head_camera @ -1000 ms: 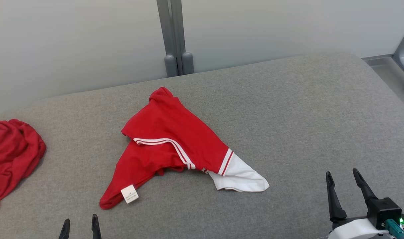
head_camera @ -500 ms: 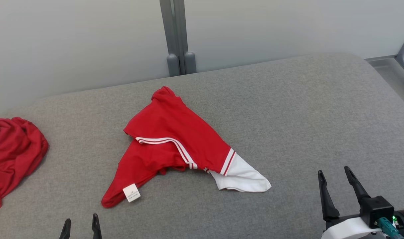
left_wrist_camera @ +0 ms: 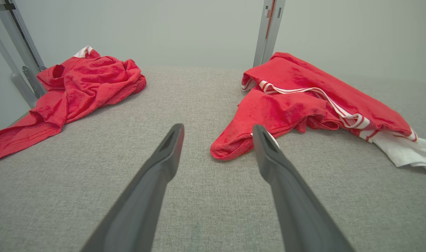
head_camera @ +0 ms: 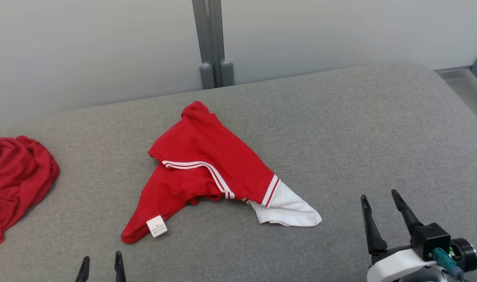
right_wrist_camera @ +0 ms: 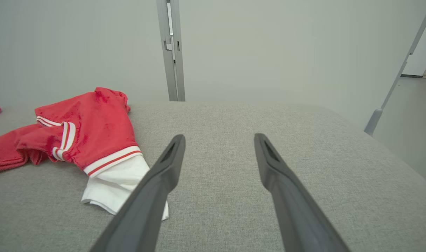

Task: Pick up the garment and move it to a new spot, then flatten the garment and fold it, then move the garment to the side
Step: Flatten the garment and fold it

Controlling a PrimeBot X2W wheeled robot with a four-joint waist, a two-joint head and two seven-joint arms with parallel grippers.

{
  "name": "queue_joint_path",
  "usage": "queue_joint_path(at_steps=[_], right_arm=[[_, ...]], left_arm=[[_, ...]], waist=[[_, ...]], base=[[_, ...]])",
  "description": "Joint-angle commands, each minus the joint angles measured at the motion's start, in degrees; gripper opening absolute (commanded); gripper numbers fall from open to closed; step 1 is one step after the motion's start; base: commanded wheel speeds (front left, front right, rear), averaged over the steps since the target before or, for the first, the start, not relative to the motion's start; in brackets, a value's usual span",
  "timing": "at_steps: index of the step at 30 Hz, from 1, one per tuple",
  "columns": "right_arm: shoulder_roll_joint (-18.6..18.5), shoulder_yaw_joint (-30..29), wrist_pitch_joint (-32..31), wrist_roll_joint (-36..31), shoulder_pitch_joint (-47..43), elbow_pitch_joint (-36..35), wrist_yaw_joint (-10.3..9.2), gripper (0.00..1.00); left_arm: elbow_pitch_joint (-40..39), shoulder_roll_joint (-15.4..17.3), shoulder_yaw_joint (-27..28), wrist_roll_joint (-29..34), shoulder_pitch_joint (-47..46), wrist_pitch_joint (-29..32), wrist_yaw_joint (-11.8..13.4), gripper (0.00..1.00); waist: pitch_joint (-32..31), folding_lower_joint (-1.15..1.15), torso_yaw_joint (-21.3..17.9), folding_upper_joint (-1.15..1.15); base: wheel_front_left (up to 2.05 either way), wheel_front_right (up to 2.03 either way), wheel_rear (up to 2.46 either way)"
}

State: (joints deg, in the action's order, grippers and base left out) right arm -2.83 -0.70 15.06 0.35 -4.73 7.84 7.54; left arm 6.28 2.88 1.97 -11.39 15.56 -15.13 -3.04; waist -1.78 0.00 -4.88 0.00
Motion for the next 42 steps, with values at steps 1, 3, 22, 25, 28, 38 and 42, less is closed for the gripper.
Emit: queue_joint_path(at_steps=[1,3,22,25,28,38,42], right_arm=[[-0.1,0.4,0.2,-0.3,1.1,2.0,-0.10,1.00],[-0.3,2.1,-1.7,-1.1,2.8,5.9,-0.10,1.00],[-3.2,16.7,-30.5,1.6,18.7,14.7,-0.10,1.00],[-3.2,17.4,-30.7,2.0,19.4,14.7,-0.10,1.00],[-3.3,17.9,-30.6,2.1,19.4,14.8,-0.10,1.00],[-2.9,18.2,-30.4,2.3,20.6,15.5,-0.10,1.00],[-2.6,18.5,-30.8,2.3,21.4,16.4,-0.10,0.94]], left_arm=[[1.1,0.0,-0.3,0.7,-1.3,0.0,-0.4,1.00],[3.8,0.0,-1.1,1.4,-2.2,0.0,-0.6,1.00],[16.7,4.9,-5.1,2.0,-20.3,15.4,-2.4,1.00],[16.8,5.4,-6.0,2.0,-21.5,16.2,-2.7,1.00],[16.8,5.9,-6.9,2.4,-22.2,16.5,-2.9,1.00],[18.3,6.8,-7.9,2.0,-23.6,16.6,-2.7,0.76],[19.4,6.9,-8.2,2.1,-24.5,16.1,-2.5,0.67]], waist=[[0.2,0.00,0.0,0.00],[0.5,0.00,0.1,0.00],[8.1,0.00,2.0,0.00],[9.1,0.00,1.9,0.00],[9.7,0.00,1.8,0.00],[11.5,0.00,1.3,0.00],[12.2,0.00,1.3,0.00]], base=[[0.00,0.00,0.00],[0.00,0.00,0.00],[0.00,0.00,0.00],[0.00,0.00,0.00],[0.00,0.00,0.00],[0.00,0.00,0.00],[0.00,0.00,0.00]])
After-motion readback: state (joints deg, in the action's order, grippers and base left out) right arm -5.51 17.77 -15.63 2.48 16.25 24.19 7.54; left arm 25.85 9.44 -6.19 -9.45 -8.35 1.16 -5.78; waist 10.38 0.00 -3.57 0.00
